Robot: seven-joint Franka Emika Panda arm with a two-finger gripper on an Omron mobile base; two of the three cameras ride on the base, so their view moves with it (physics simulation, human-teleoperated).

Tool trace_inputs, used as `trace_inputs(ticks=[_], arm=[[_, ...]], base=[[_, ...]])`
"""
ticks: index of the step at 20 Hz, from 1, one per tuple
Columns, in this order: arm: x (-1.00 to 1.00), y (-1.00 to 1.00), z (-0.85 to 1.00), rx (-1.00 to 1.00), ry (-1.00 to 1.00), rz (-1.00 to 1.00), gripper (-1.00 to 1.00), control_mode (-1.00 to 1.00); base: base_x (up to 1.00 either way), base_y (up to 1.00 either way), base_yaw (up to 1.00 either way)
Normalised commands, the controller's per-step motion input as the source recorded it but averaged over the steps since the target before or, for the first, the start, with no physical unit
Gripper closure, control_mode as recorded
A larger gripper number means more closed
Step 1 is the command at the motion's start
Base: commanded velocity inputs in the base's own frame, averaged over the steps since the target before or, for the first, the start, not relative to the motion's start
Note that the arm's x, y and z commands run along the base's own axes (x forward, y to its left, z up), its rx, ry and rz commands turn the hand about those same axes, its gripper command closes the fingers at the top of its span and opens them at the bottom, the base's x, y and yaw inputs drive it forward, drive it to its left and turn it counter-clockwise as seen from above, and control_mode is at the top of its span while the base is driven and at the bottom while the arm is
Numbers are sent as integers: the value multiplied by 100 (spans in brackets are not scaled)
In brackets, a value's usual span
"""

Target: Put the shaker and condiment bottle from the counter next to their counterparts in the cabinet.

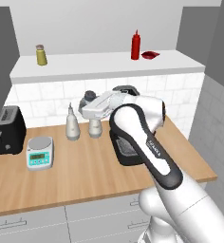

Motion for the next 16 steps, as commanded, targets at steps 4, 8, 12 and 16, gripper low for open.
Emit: trace_inputs(ticks=[4,8,12,16], arm=[[0,-16,83,0,0,-12,100,-100],[0,-16,85,0,0,-11,100,-100],[0,-16,79,0,0,-10,100,-100],[9,-19,49,1,7,-10,100,-100]], base=[[0,0,0],[0,0,0],[0,0,0],[0,0,0]])
